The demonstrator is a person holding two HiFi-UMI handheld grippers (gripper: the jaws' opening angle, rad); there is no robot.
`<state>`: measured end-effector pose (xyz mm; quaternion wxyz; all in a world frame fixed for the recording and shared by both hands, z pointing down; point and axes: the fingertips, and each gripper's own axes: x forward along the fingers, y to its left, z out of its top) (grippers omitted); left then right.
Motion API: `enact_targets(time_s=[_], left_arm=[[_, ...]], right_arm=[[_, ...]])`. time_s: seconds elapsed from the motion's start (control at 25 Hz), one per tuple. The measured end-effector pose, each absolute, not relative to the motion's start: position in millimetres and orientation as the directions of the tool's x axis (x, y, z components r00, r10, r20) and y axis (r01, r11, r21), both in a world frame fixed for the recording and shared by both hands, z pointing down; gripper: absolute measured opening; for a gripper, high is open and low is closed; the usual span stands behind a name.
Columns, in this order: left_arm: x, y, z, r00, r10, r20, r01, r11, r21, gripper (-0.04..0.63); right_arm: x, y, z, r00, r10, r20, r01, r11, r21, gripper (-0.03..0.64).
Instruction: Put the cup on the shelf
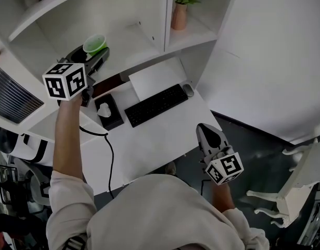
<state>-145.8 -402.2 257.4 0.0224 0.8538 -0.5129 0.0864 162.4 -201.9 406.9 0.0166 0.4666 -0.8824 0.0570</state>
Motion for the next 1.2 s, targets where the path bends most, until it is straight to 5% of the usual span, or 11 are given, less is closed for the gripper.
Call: enact_targets(time_s=[1.2], left_arm=[[-163.4,-458.2,305.5,0.346,-0.899,0.268,-0.929,-0.369,-0.039,0.295]], right_arm=[[198.7,-220.6,423.1,-0.546,-0.830,0.114,-0.837,0.536,-0.105,0.005]])
